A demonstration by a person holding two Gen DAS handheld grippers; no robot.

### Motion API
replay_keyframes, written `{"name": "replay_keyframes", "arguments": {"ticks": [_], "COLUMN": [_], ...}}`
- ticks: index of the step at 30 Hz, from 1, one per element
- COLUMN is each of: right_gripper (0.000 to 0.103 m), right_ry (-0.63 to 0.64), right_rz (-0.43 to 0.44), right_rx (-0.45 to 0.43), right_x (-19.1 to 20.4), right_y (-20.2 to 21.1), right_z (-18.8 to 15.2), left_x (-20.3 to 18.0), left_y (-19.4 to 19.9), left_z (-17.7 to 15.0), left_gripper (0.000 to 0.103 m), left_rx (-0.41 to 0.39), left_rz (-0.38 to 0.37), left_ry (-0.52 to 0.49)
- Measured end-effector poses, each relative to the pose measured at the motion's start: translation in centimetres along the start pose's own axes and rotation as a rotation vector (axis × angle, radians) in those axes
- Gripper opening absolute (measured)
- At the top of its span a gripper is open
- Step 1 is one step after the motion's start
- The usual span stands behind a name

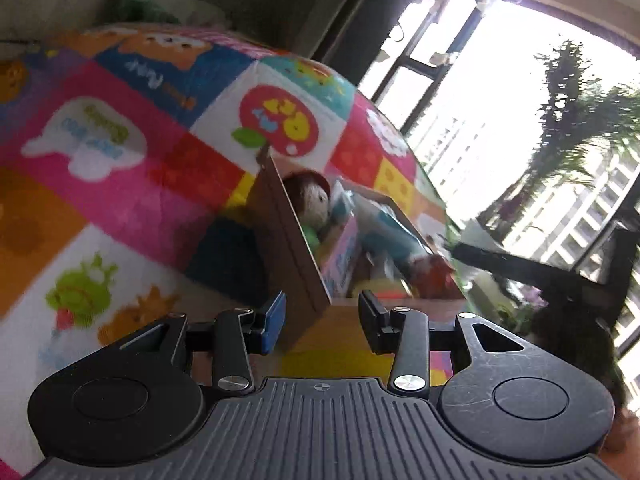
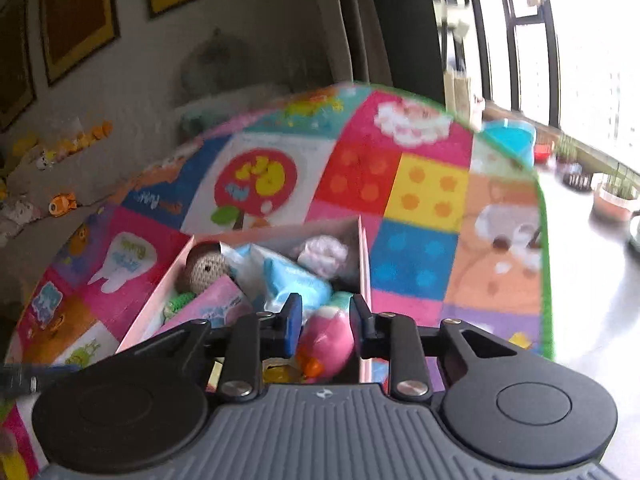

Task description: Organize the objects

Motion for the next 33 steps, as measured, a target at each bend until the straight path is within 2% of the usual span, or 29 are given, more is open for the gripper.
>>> {"name": "replay_keyframes", "arguments": {"ticks": [5,10,13,16,17,21,27,30,33], "right_gripper": [0.025,0.028,0.030,0.030,0.030,0.032,0.032,0.032,0.032], "right_ry": [0.057,0.127,0.201,0.233,0.234,0.208,0.203,0.205,0.220], "right_rz": [0.009,0.045,0.061,0.050,0.047,0.059,0.088,0.112,0.088], "right_rx": [0.012,0.039,0.090,0.136,0.139,0.136,0.148,0.145,0.139], "right_x": [0.0,0.3,1.0,1.7,2.0,2.7,5.8,7.9,9.7], "right_y": [1.9,2.6,1.9,0.5,0.0,-1.2,-2.6,-3.2,-4.0], "right_z": [-1.2,-3.4,-5.3,-6.8,-7.0,-6.6,-5.1,-4.3,-3.4], "left_x": [-1.3,-1.3,-0.7,-0.1,0.1,1.4,5.0,7.6,9.6], "left_y": [-3.4,-7.5,-8.9,-8.9,-8.8,-7.9,-6.8,-6.9,-6.8], "left_z": [3.3,5.0,4.4,4.5,4.5,5.0,7.2,8.3,9.1], "left_gripper": [0.044,0.044,0.061,0.080,0.084,0.089,0.096,0.097,0.101], "left_rx": [0.009,0.091,0.137,0.136,0.135,0.112,0.081,0.103,0.090], "left_rz": [0.161,0.310,0.402,0.472,0.487,0.529,0.551,0.550,0.529], "left_ry": [-0.070,-0.097,-0.125,-0.129,-0.132,-0.126,-0.096,-0.088,-0.071]}}
Point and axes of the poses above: each gripper's, at about its wrist camera, not at the fingertips, and y roughly against the way its jaws point, x to its left, z to its top, the point moved 6 cm from there along -y, roughly the way its jaws point, and after that the axes turned 14 degrees about y, right-handed, at the moved point
